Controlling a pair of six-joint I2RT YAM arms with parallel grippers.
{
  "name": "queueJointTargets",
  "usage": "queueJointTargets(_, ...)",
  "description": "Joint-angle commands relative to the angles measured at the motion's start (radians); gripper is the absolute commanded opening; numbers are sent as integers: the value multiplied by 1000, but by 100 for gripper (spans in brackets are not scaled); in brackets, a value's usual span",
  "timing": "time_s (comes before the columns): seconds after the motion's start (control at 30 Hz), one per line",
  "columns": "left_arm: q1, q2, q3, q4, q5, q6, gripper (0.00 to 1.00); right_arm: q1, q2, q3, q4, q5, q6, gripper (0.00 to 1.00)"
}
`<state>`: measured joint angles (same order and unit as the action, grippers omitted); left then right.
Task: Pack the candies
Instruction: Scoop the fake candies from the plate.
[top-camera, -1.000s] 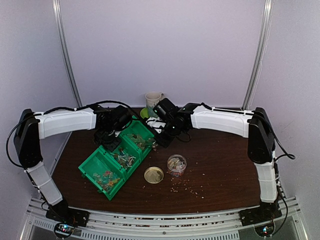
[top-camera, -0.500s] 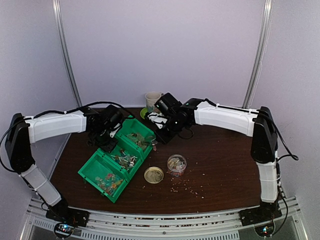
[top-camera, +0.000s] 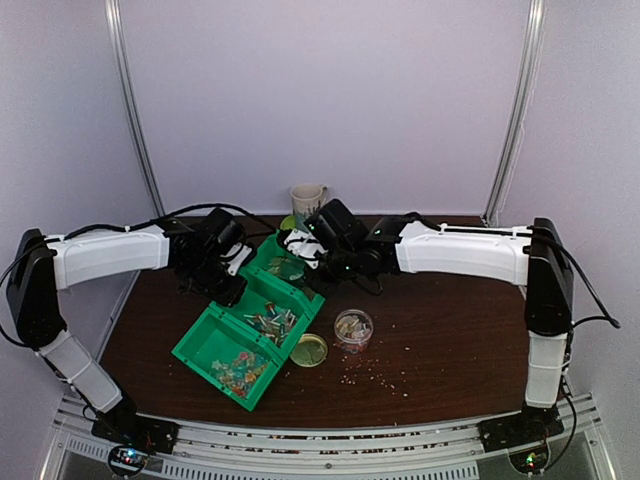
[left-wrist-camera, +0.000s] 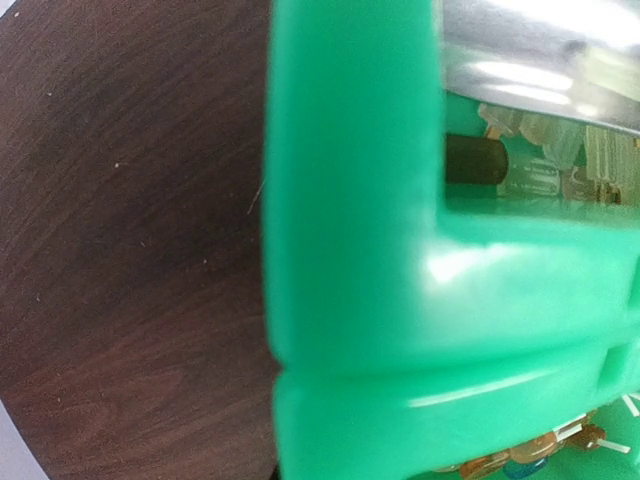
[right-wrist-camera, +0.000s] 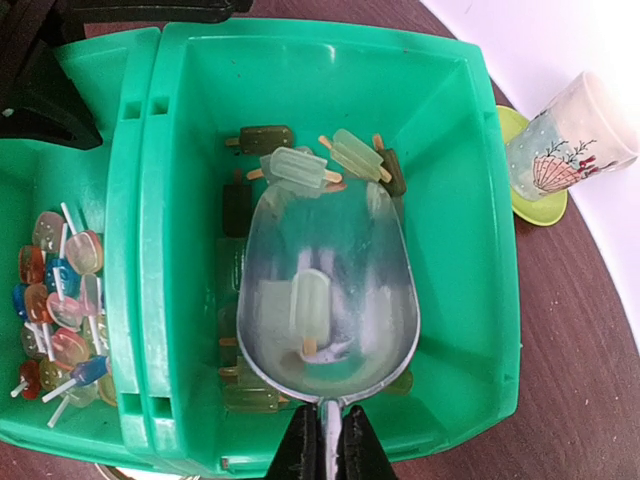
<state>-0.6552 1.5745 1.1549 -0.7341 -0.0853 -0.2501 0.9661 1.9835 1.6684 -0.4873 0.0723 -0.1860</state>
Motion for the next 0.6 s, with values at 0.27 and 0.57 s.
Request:
queueJointTargets(0.27, 19, -46, 61, 172, 114, -28, 0, -5, -116, -334, 403, 79, -32, 0)
queueJointTargets(0.57, 36, 2, 100, 139, 145, 3, 0, -57, -244, -493, 585, 18, 21, 0)
